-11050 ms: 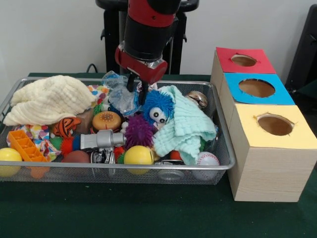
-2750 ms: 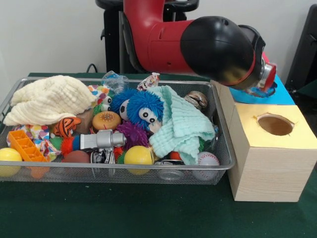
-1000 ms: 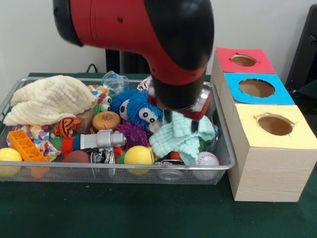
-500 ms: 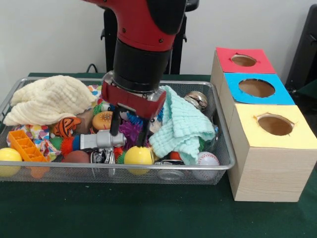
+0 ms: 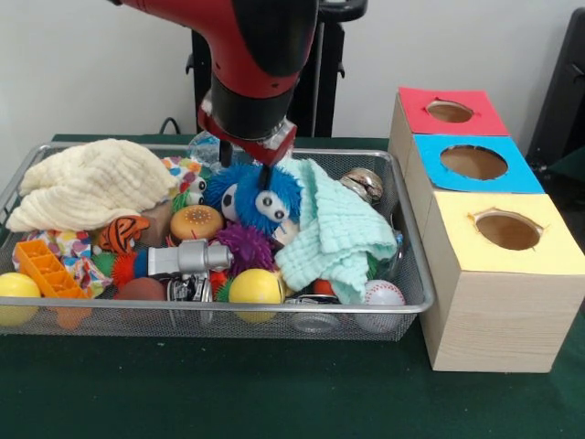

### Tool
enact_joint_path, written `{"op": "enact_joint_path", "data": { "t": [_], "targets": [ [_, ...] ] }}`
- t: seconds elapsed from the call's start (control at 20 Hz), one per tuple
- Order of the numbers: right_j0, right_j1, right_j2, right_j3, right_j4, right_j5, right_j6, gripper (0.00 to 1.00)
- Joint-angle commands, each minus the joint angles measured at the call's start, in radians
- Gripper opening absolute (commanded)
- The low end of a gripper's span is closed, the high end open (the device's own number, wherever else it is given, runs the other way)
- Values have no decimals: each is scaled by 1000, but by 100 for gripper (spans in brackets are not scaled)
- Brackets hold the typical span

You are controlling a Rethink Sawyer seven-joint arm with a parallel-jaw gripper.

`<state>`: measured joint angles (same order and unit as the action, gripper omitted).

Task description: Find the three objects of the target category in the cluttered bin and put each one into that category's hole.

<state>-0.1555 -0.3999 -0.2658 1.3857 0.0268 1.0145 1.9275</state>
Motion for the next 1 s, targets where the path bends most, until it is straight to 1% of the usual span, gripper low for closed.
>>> {"op": "enact_joint_path", "data": {
  "t": [0.05, 0.15, 0.25, 0.3, 0.35, 0.4, 0.45, 0.5, 0.6, 0.75, 1.0],
  "targets": [
    [-21, 84, 33, 101, -69, 82, 55, 100],
    [-31, 100, 35, 96, -83, 80, 34, 100],
    [-39, 107, 33, 99, -105, 43, 16, 100],
    [-44, 118, 33, 80, -122, 13, 5, 100],
    [-49, 122, 36, 78, -133, -17, -4, 100],
    [-60, 136, 44, 66, -152, -74, -19, 100],
    [-67, 139, 49, 66, -161, -108, -19, 100],
    [-81, 151, 57, 63, -180, -179, -26, 100],
    [-98, 161, 66, 53, -209, -235, -41, 100],
    [-120, 153, 80, 42, -239, -240, -73, 100],
    [-142, 110, 100, 23, -263, -125, -137, 100]
  ]
}}
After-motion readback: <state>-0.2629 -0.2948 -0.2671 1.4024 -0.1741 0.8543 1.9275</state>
